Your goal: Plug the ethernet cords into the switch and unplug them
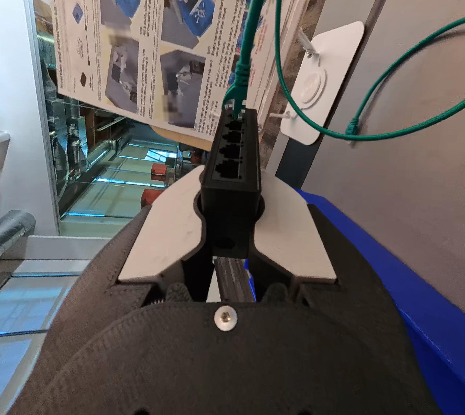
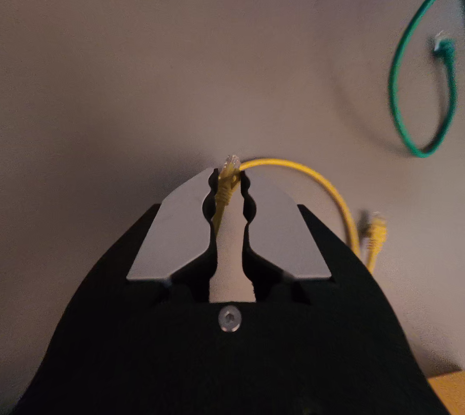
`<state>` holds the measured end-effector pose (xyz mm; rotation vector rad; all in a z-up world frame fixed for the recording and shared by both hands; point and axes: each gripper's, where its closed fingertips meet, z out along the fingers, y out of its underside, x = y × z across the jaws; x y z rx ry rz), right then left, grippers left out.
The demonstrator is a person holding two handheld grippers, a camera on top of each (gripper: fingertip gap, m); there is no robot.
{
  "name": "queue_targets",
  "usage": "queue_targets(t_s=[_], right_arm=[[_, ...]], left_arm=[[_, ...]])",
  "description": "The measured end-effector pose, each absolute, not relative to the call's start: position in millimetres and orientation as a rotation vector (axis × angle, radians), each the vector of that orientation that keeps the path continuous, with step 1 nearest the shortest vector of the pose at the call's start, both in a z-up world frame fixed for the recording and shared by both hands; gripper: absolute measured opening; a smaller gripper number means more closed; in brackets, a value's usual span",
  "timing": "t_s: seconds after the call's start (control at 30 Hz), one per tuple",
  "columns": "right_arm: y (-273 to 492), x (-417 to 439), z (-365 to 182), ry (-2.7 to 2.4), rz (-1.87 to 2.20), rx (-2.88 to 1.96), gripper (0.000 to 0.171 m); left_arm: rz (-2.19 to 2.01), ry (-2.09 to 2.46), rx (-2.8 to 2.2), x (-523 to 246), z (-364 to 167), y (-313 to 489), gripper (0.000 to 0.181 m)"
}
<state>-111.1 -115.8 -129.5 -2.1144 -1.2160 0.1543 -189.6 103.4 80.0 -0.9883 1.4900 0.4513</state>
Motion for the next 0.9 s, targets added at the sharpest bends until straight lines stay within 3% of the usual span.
queue_targets(t_s=[0.03,0.2,0.47,0.57,0.73,0.9], right_arm=[[-119.1,-111.4,-136.2,-1.179,0.183,-2.149,0.017],[-133.7,-112.0,-149.9,-0.934,0.365,-2.295,0.025],[-145.2,-111.0,-162.1,-0.920,0.243,-2.394,0.012],[-147.7,-132.4,-157.8,-0.802,0.539,-2.424,0.011],[-147.9,-169.3,-90.4,-0.508,1.282,-2.158,0.011],[-144.8,-154.5,3.1,-0.391,1.464,-1.894,0.011]], left_arm=[[0.447,1.499,-0.981,-186.8,79.2,100.5,0.031],[0.425,1.523,-0.945,-176.4,78.4,88.0,0.031],[0.402,1.519,-0.911,-172.3,84.0,77.7,0.031],[0.392,1.505,-0.910,-175.1,88.3,77.0,0.031],[0.371,1.480,-0.916,-182.2,95.4,77.9,0.031],[0.356,1.449,-0.942,-192.4,100.8,85.5,0.031]])
